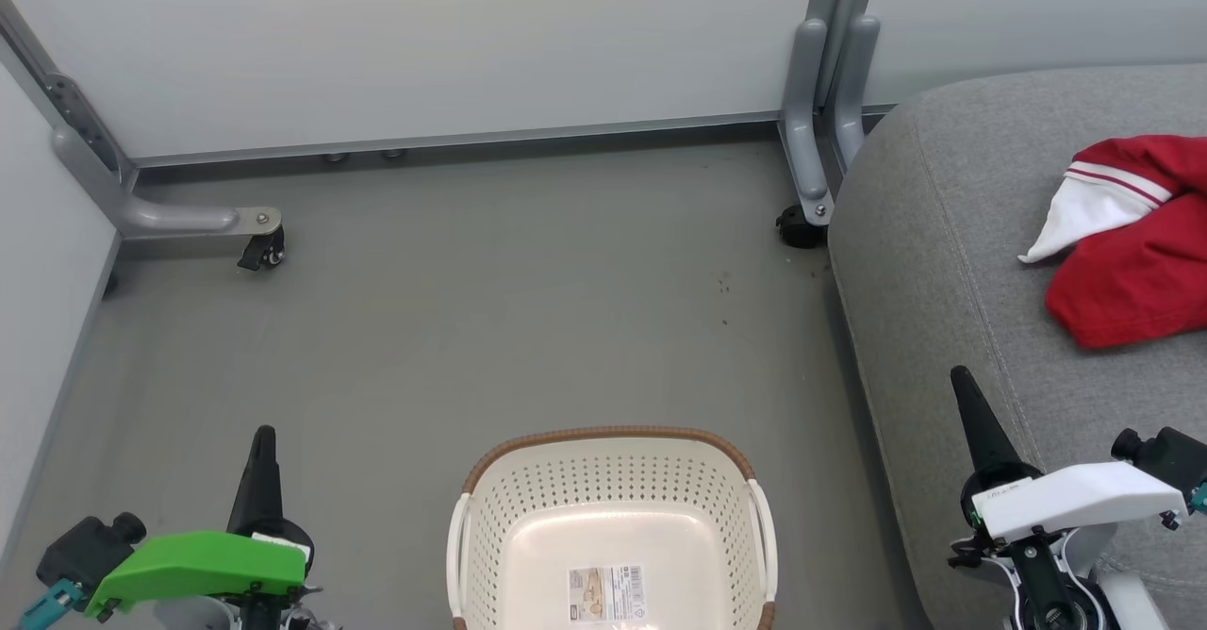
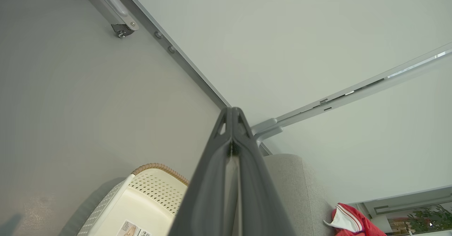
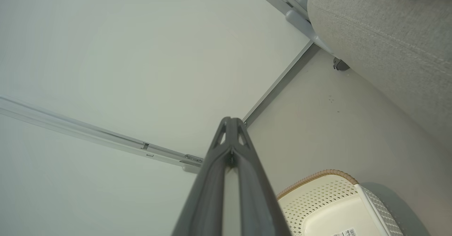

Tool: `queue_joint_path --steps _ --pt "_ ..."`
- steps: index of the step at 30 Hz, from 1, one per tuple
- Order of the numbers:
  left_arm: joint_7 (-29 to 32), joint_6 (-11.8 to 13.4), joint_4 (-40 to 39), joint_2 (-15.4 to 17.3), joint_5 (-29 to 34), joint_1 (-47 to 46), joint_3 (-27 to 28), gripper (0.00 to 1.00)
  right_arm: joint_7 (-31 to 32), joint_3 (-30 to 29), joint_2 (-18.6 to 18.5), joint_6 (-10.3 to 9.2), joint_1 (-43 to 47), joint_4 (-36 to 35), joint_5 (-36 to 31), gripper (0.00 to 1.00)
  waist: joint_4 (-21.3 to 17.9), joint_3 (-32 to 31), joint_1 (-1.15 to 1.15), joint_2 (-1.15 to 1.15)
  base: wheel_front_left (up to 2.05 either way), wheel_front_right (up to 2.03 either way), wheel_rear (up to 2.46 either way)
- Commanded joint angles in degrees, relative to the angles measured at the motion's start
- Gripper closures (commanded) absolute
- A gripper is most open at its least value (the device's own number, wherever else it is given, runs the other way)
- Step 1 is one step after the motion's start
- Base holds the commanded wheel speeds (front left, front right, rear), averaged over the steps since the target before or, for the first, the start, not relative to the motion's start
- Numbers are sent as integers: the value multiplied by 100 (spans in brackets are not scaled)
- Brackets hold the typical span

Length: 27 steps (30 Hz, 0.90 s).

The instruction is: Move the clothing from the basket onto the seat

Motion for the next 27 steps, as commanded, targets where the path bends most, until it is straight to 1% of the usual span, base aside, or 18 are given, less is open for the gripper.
queue_joint_path --steps 1,27 --pt "33 -35 -49 16 -145 -175 35 100 22 -23 -46 2 -121 -17 155 100 0 -3 0 0 0 0 0" --pt "424 -148 -28 -84 -1537 -292 268 100 175 -169 -44 2 -317 327 1605 100 -16 -70 0 0 0 0 0"
